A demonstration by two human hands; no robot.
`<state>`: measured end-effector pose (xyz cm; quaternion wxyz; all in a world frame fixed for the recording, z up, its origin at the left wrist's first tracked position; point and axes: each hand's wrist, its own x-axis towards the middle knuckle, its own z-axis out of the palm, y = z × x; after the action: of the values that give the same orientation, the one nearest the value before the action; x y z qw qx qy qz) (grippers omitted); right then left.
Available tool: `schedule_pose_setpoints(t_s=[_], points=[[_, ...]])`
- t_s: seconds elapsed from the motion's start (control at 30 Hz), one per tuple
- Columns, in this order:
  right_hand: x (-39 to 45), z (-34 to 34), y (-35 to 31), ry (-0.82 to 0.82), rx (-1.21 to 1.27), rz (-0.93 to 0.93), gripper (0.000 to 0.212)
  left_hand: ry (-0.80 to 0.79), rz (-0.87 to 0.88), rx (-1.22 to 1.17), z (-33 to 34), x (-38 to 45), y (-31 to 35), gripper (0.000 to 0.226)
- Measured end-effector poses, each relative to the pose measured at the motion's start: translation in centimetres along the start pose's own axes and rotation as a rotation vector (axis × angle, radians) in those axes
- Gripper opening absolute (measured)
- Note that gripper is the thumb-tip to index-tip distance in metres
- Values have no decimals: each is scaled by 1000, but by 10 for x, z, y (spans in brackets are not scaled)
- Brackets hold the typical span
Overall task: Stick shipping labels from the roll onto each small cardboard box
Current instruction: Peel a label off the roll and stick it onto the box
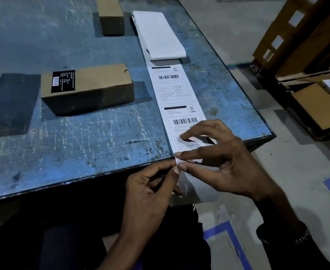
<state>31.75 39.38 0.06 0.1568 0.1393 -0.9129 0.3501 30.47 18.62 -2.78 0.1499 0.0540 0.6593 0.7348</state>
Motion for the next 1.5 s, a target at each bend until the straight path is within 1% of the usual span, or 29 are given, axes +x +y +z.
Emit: schedule_pose_setpoints(t_s=[0.1,0.3,0.5,0.57,0.67,0.73,0.8,0.83,0.93,1.0,1.07,1.17,1.27,1.33,1.4,1.5], points=[[3,3,-3,17,13,-17,9,8,14,-2,2,0,1,21],[10,8,-10,56,57,-37,5,-2,47,-7,-2,4,5,21],[13,6,-10,66,58,36,4,-16,18,-41,-1,2,8,18],[14,5,-6,108,36,62,3,1,12,-45,-1,0,9,20],[15,2,0,171,70,149,2,37,40,2,-3,-3,5,26],[15,3,2,133,87,164,2,106,157,165,-7,-7,2,21],[16,5,3,92,98,160,4,178,364,359,-14,-11,7,13],[16,5,3,89,119,167,4,191,479,449,-17,-12,11,12],[14,4,5,101,193,205,4,127,803,757,-23,-2,17,11],[14,4,5,104,223,226,6,65,895,873,-25,10,11,10],[13,3,6,101,220,235,8,17,928,915,-26,20,2,10],[16,1,10,102,181,234,7,-3,941,897,-27,22,-7,11],[26,-4,18,170,105,228,5,-4,950,877,-24,20,-5,10],[32,-9,25,210,85,288,3,-24,953,887,-23,22,-2,7],[35,-9,29,195,75,327,3,-78,914,872,-23,28,5,7],[35,-5,30,151,71,324,7,-139,846,904,-24,40,18,9]])
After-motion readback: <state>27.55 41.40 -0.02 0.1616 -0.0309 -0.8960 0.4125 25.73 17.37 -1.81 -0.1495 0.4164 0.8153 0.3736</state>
